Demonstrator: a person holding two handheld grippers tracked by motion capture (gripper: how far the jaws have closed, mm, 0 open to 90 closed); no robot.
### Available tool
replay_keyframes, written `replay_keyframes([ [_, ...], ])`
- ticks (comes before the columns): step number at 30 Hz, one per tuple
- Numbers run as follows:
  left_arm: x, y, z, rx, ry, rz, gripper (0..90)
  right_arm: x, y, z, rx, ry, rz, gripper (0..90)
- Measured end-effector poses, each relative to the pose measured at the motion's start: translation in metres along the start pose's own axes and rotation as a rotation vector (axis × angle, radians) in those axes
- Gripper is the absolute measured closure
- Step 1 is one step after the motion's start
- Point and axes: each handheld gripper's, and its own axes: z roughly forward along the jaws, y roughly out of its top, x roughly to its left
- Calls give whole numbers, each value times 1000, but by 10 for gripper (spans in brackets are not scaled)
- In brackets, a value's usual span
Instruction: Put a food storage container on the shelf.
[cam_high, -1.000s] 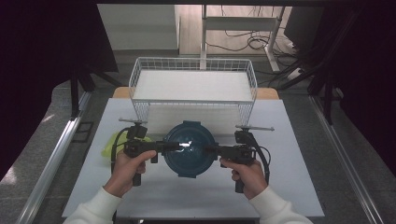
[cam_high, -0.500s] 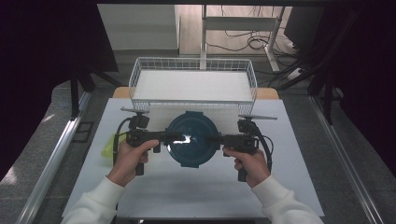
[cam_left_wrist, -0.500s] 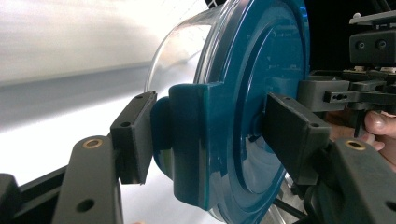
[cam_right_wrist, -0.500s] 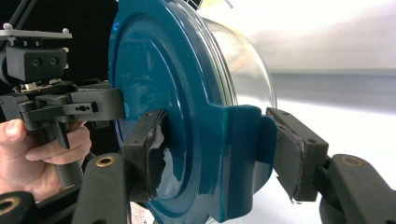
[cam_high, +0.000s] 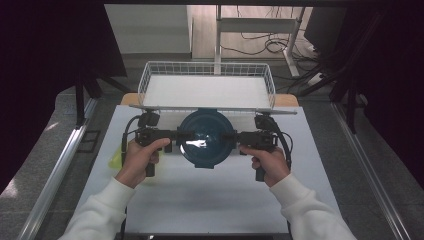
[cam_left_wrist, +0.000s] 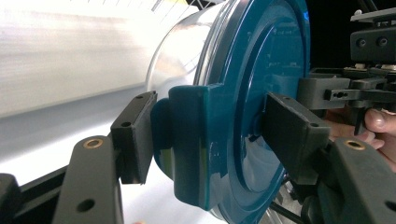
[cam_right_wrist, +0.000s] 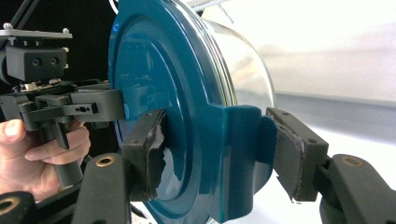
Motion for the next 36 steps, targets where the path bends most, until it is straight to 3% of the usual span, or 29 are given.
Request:
replay_keyframes([
  [17,-12,36,-3,-22,-8,27,379,9,35,-12,-32,-3,-33,399],
  [36,-14,74,-4,-35,-1,53,382,11,75,-13,-55,8,-60,399],
])
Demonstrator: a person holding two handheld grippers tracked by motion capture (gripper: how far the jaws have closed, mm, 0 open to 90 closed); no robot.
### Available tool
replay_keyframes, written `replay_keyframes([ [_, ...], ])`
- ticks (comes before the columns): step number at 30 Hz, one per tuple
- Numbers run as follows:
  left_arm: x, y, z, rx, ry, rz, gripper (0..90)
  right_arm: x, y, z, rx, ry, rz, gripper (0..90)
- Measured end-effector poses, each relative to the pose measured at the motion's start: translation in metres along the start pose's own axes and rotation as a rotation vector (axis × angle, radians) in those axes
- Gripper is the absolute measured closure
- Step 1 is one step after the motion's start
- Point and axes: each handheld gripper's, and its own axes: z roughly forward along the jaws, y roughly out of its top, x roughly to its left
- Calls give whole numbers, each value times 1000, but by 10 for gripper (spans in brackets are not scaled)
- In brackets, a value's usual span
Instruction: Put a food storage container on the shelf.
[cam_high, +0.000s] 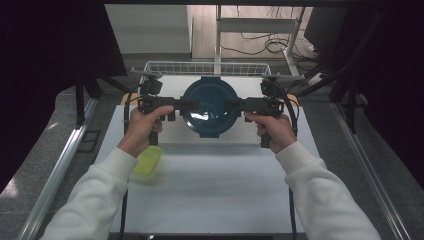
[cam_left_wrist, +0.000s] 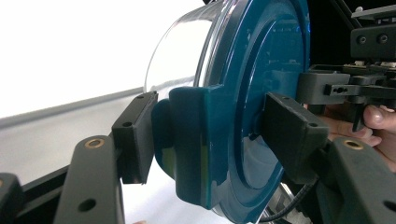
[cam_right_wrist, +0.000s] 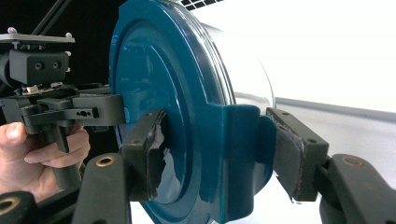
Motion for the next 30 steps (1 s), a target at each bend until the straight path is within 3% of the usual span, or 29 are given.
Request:
replay_keyframes([
  [13,1,23,3,-8,-3,6,382,-2,23,1,-16,3,-13,400],
  [30,5,68,9,-13,10,18,382,-10,67,5,-15,15,-7,400],
])
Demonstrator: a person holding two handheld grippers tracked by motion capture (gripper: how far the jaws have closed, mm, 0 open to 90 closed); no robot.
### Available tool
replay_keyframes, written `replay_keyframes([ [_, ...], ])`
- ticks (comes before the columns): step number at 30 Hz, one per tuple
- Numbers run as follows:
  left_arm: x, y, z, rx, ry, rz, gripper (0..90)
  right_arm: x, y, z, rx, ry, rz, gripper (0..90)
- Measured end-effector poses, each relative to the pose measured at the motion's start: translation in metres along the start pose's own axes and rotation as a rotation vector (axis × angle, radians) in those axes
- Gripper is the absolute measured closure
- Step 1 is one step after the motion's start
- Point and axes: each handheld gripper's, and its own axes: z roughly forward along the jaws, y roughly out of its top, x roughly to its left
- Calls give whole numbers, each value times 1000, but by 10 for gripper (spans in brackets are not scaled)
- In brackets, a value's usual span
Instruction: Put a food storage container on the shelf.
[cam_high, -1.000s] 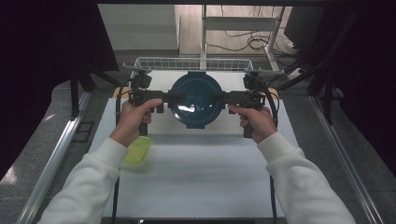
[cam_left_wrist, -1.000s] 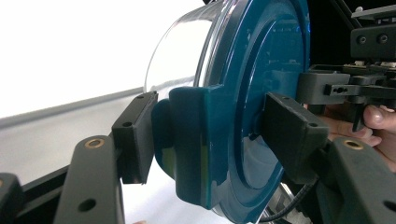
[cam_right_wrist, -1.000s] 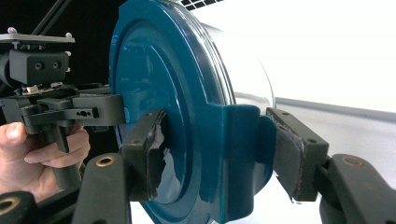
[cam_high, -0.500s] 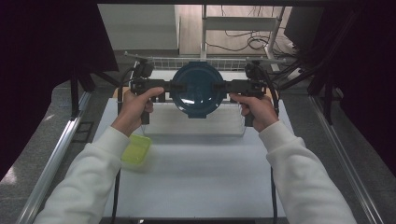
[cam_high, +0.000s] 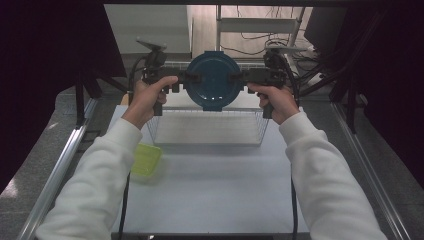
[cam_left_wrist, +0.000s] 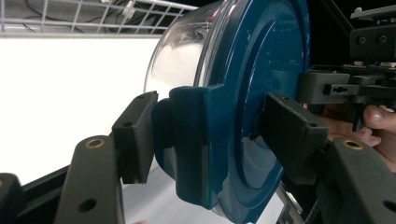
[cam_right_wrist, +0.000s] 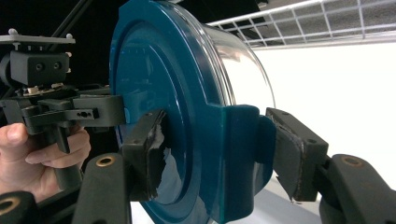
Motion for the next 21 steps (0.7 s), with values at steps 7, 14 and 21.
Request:
replay_keyframes([
  [7,10,9,9,4,3,-21,382,-10,13,7,6,2,8,401],
  [14,22,10,19,18,-1,-43,382,-23,16,17,27,-4,47,401],
  [21,31,10,26,35,1,-69,381,-31,15,24,38,-8,81,399],
])
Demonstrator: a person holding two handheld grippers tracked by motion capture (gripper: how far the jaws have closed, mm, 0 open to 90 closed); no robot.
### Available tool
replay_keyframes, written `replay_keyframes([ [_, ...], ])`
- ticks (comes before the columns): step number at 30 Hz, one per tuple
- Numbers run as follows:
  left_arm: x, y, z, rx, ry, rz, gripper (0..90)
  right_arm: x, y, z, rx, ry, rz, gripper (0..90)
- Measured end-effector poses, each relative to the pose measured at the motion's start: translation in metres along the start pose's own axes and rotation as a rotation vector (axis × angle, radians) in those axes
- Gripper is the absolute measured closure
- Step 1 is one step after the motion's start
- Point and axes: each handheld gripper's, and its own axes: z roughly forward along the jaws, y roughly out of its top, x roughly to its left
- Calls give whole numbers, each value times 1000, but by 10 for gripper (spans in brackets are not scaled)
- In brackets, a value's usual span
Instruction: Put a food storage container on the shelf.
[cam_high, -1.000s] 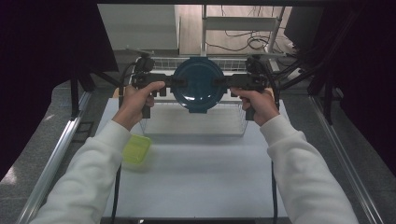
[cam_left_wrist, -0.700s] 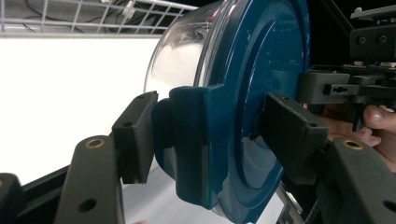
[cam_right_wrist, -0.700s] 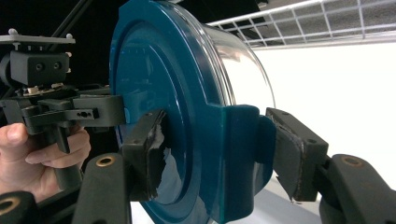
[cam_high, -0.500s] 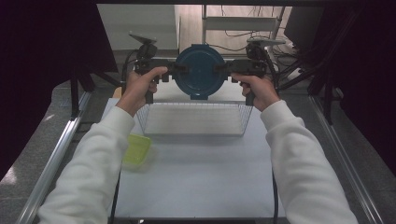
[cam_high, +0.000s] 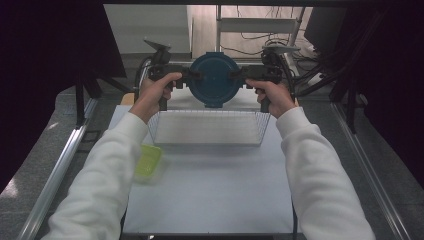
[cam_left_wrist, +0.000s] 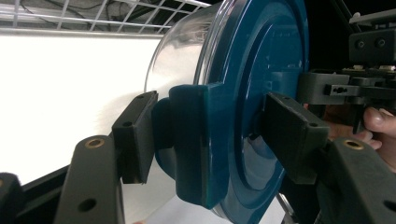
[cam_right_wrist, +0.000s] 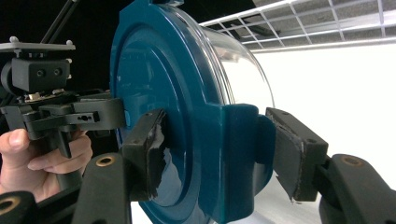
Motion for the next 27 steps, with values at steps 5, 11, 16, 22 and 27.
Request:
replay_keyframes([
  [5,4,2,4,-1,4,-20,381,-7,1,5,0,0,35,398],
  [11,9,6,7,1,2,-59,380,-10,6,8,10,-2,69,396],
  [16,15,10,11,-2,-4,-97,378,-14,12,13,13,-4,102,394],
  [22,19,15,15,-9,0,-134,378,-22,16,18,26,-6,160,384],
  [27,25,17,19,-18,-3,-173,379,-26,19,22,29,-7,198,378],
])
